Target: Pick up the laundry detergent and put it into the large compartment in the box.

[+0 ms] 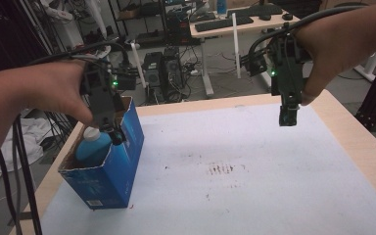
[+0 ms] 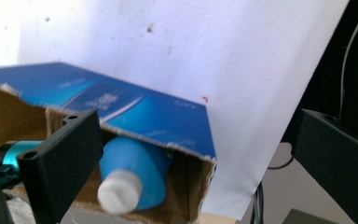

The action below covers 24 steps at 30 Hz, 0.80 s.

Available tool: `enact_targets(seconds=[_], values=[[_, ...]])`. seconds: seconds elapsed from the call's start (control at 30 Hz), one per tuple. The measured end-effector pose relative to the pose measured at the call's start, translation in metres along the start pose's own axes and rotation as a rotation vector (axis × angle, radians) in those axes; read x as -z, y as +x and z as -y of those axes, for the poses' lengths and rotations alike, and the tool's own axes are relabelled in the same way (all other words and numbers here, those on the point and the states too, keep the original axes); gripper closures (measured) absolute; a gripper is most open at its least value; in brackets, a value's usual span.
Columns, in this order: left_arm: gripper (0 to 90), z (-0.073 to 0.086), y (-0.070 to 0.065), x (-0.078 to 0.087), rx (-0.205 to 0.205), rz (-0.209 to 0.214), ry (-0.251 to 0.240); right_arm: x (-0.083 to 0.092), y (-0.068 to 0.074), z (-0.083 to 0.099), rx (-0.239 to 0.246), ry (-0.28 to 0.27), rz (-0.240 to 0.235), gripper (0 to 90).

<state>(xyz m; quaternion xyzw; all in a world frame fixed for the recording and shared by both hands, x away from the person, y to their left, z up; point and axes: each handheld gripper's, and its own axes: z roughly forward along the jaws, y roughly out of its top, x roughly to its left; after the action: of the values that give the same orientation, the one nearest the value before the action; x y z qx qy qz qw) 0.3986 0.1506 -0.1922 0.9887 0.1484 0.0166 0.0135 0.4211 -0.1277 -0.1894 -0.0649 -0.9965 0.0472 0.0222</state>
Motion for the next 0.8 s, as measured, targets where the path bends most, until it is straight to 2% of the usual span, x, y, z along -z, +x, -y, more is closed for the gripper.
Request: enact_targets(seconds=[0.03, 0.07, 0.1, 0.13, 0.27, 0.3, 0.47, 0.6, 0.7, 0.8], values=[[2.0, -0.006, -0.001, -0.003, -0.027, 0.004, 0.01, 0.0, 0.0, 0.0, 0.0, 0.0, 0.001, 1.0], [1.9, -0.006, -0.001, -0.003, -0.027, 0.004, 0.01, 0.0, 0.001, -0.001, -0.004, 0.002, -0.003, 1.0], [2.0, -0.013, -0.003, -0.007, -0.058, -0.022, 0.008, 0.0, 0.001, -0.001, -0.002, 0.003, -0.003, 1.0], [1.9, -0.016, -0.004, -0.009, -0.069, -0.02, 0.013, 0.0, 0.002, -0.002, -0.011, 0.004, -0.001, 1.0], [2.0, -0.025, -0.005, -0.015, -0.095, -0.013, 0.021, -0.001, 0.002, -0.004, 0.011, 0.008, 0.0, 1.0], [2.0, -0.03, -0.006, -0.018, -0.116, -0.005, 0.025, 0.0, 0.003, -0.004, 0.001, 0.011, 0.0, 1.0], [2.0, -0.037, -0.01, -0.029, -0.155, 0.002, 0.022, 0.002, 0.005, -0.005, -0.009, 0.0, 0.005, 1.0], [2.0, -0.042, -0.009, -0.04, -0.17, 0.012, 0.014, 0.002, 0.006, -0.007, -0.012, 0.005, 0.003, 1.0], [2.0, -0.044, -0.007, -0.045, -0.166, 0.029, 0.007, 0.002, 0.009, -0.009, -0.015, 0.011, 0.005, 1.0], [2.0, -0.046, -0.006, -0.049, -0.176, 0.025, 0.006, 0.002, 0.01, -0.009, -0.007, 0.011, 0.005, 1.0]])
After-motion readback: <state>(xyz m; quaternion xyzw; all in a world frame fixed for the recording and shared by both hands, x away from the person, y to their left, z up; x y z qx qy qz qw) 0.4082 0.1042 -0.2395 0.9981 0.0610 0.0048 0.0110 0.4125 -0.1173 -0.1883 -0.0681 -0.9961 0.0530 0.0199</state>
